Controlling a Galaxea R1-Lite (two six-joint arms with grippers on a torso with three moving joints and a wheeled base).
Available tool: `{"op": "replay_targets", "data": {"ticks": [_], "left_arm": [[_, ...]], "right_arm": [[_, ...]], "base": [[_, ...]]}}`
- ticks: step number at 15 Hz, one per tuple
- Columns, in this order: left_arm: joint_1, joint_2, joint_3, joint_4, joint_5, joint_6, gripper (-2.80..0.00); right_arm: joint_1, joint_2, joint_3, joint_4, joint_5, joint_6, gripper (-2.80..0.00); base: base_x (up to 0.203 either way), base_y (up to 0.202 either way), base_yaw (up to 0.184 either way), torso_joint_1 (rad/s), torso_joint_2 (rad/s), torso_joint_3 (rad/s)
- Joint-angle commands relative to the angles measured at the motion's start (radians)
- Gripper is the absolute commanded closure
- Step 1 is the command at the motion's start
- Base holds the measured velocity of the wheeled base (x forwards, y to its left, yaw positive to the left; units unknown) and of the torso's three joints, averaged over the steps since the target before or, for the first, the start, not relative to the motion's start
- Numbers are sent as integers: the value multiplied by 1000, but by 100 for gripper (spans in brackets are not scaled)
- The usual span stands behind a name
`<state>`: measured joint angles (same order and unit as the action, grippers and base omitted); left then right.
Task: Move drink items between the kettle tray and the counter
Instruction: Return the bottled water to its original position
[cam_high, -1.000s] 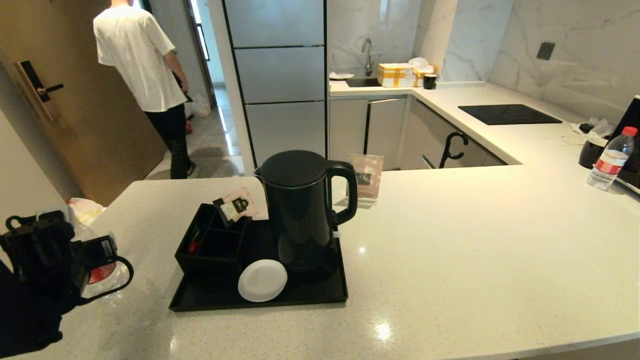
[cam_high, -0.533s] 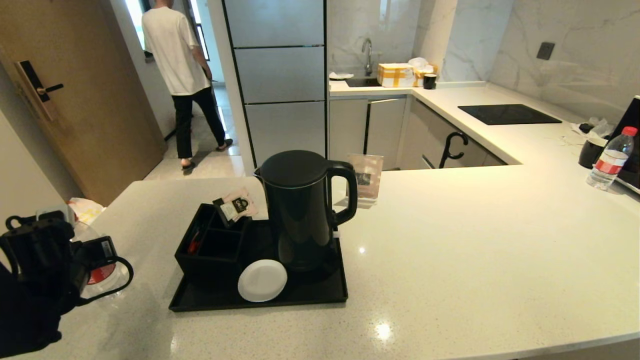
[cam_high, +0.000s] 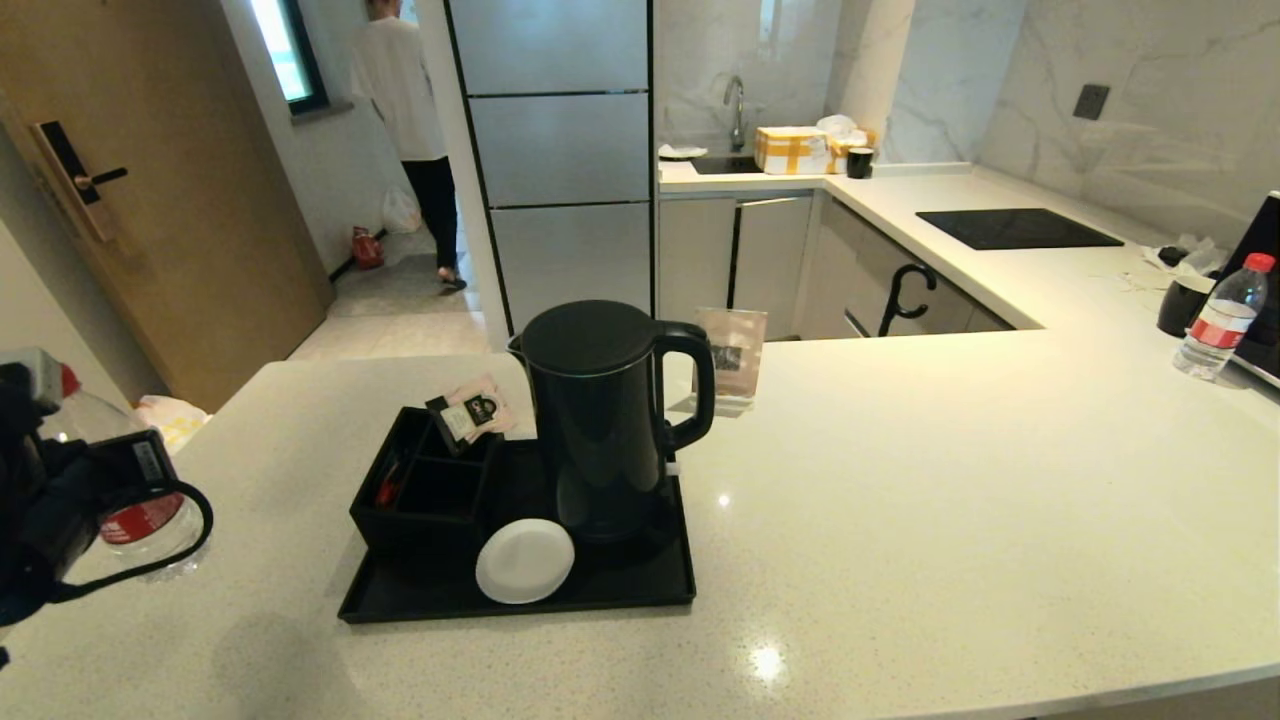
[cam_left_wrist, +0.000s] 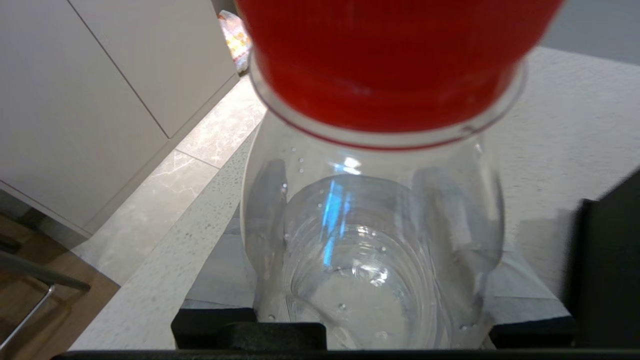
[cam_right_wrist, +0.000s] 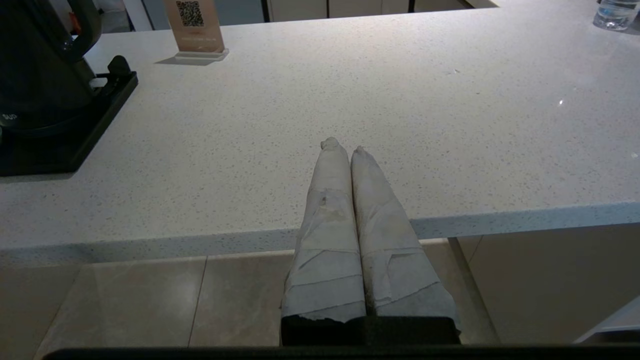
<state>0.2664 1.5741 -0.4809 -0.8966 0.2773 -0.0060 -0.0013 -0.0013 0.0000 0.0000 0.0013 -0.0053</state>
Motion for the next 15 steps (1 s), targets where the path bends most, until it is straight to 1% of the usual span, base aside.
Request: {"op": "replay_targets", "data": {"ticks": [1, 2, 4, 5, 6, 7, 8, 10, 11, 12, 15], "left_arm": [[-68, -152, -67, 178, -15, -32, 0], [-130, -236, -110, 319, -31, -58, 0], [-299, -447, -198, 622, -63, -114, 0], [-374, -505, -237, 756, -76, -139, 0], [-474, -535, -253, 831, -85, -163, 0], [-544, -541, -263, 839, -94, -186, 0], [-577, -546, -273, 842, -104, -206, 0], [-676, -539, -240, 838, -145, -209, 0], [-696, -523, -196, 833, -189, -207, 0], [-708, -511, -177, 829, -219, -204, 0], [-708, -511, -177, 829, -219, -204, 0]], "right_arm": [[-1, 1, 2, 0, 0, -1, 0], [-1, 1, 2, 0, 0, -2, 0], [-2, 1, 2, 0, 0, -1, 0], [-1, 1, 2, 0, 0, -2, 0], [0, 1, 2, 0, 0, -2, 0], [0, 1, 2, 0, 0, -2, 0], [0, 1, 2, 0, 0, -1, 0], [0, 1, 2, 0, 0, -1, 0], [0, 1, 2, 0, 0, -1, 0], [0, 1, 2, 0, 0, -1, 0], [0, 1, 2, 0, 0, -1, 0]], "base": [[0, 0, 0, 0, 0, 0], [0, 0, 0, 0, 0, 0], [0, 0, 0, 0, 0, 0], [0, 0, 0, 0, 0, 0], [0, 0, 0, 0, 0, 0], [0, 0, 0, 0, 0, 0], [0, 0, 0, 0, 0, 0], [0, 0, 0, 0, 0, 0], [0, 0, 0, 0, 0, 0], [0, 0, 0, 0, 0, 0], [0, 0, 0, 0, 0, 0]]}}
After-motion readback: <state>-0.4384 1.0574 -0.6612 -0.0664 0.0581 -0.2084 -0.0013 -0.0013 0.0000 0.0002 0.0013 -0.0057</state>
